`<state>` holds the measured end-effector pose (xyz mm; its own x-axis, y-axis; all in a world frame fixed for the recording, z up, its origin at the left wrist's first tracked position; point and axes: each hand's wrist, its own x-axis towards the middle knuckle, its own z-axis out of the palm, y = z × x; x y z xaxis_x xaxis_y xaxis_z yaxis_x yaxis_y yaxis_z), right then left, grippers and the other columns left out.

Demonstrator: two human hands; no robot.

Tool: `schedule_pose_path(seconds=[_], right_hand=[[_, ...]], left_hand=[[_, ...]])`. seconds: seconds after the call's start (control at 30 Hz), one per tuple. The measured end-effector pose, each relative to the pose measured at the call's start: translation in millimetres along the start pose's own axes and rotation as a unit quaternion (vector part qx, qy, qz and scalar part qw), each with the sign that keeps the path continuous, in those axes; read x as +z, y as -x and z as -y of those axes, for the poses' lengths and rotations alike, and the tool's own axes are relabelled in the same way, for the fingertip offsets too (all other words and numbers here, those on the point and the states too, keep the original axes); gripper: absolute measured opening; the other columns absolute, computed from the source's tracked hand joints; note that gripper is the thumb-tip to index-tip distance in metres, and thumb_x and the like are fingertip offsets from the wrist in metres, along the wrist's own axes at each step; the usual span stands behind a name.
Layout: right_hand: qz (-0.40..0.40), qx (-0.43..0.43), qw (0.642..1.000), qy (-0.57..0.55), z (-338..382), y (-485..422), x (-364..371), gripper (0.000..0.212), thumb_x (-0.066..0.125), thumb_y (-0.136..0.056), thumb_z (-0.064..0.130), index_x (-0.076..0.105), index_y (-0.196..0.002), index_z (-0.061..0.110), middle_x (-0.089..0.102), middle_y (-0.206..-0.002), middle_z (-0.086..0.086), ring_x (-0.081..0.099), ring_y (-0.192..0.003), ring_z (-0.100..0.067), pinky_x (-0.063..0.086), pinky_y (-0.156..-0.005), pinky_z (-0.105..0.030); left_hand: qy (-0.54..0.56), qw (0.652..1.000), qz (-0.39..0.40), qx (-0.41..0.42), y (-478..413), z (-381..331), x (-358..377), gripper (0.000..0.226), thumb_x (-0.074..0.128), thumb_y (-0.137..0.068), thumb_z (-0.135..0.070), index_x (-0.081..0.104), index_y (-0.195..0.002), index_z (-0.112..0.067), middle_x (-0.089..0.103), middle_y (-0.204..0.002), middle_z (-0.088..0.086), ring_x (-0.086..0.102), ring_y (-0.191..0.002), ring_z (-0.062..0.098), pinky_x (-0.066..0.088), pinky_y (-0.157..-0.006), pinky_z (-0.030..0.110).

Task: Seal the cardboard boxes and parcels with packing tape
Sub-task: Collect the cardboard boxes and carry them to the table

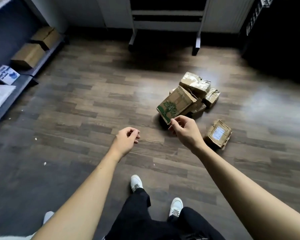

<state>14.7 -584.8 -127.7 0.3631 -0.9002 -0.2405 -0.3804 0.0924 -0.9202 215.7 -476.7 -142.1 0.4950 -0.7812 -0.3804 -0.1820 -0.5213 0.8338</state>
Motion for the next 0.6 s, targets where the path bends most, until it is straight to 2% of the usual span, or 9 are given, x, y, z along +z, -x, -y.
schedule_pose_path(seconds=[0.13,0.3,0.37,0.47,0.6], right_hand=[[0.013,0.004,1.0,0.018,16,-65,28,0.022,0.059,-0.099,0.02,0.068,-0.081,0.011,0.074,-0.076,-0.009,0.061,-0.06,-0.009,0.052,-0.064,-0.034],[0.008,0.014,0.999,0.04,48,-160,73,0.023,0.059,-0.099,0.021,0.069,-0.084,0.007,0.07,-0.069,0.002,0.06,-0.061,-0.015,0.053,-0.063,-0.039],[-0.001,0.016,0.999,0.048,68,-198,92,0.022,0.059,-0.099,0.021,0.069,-0.085,0.008,0.07,-0.07,0.005,0.061,-0.061,-0.012,0.052,-0.065,-0.034],[-0.012,0.017,0.998,0.056,102,-248,117,0.022,0.058,-0.1,0.022,0.071,-0.09,0.006,0.07,-0.074,0.004,0.061,-0.062,-0.004,0.051,-0.065,-0.022],[-0.021,0.02,0.998,0.047,135,-312,141,0.024,0.057,-0.101,0.021,0.069,-0.092,0.002,0.073,-0.08,-0.007,0.066,-0.069,-0.016,0.055,-0.072,-0.034]], left_hand=[[0.012,1.0,-0.011,-0.01,-67,4,-22,0.023,0.05,-0.103,-0.02,0.067,-0.097,-0.004,0.069,-0.084,0.005,0.061,-0.057,0.003,0.045,-0.058,0.009],[0.024,1.0,-0.002,-0.002,-173,-7,-67,0.022,0.051,-0.103,-0.021,0.066,-0.088,-0.014,0.069,-0.08,0.001,0.062,-0.059,0.008,0.051,-0.067,0.022],[0.017,1.0,0.01,0.003,-217,-21,-90,0.021,0.051,-0.103,-0.02,0.066,-0.09,-0.012,0.069,-0.08,0.001,0.061,-0.057,0.006,0.049,-0.063,0.018],[0.007,0.999,0.028,0.014,-279,-44,-123,0.022,0.05,-0.103,-0.018,0.065,-0.092,-0.008,0.068,-0.08,0.003,0.061,-0.062,0.012,0.048,-0.059,0.014],[-0.005,0.999,0.047,0.024,-354,-75,-154,0.022,0.05,-0.103,-0.019,0.066,-0.093,-0.008,0.069,-0.081,0.003,0.062,-0.064,0.015,0.046,-0.057,0.012]])
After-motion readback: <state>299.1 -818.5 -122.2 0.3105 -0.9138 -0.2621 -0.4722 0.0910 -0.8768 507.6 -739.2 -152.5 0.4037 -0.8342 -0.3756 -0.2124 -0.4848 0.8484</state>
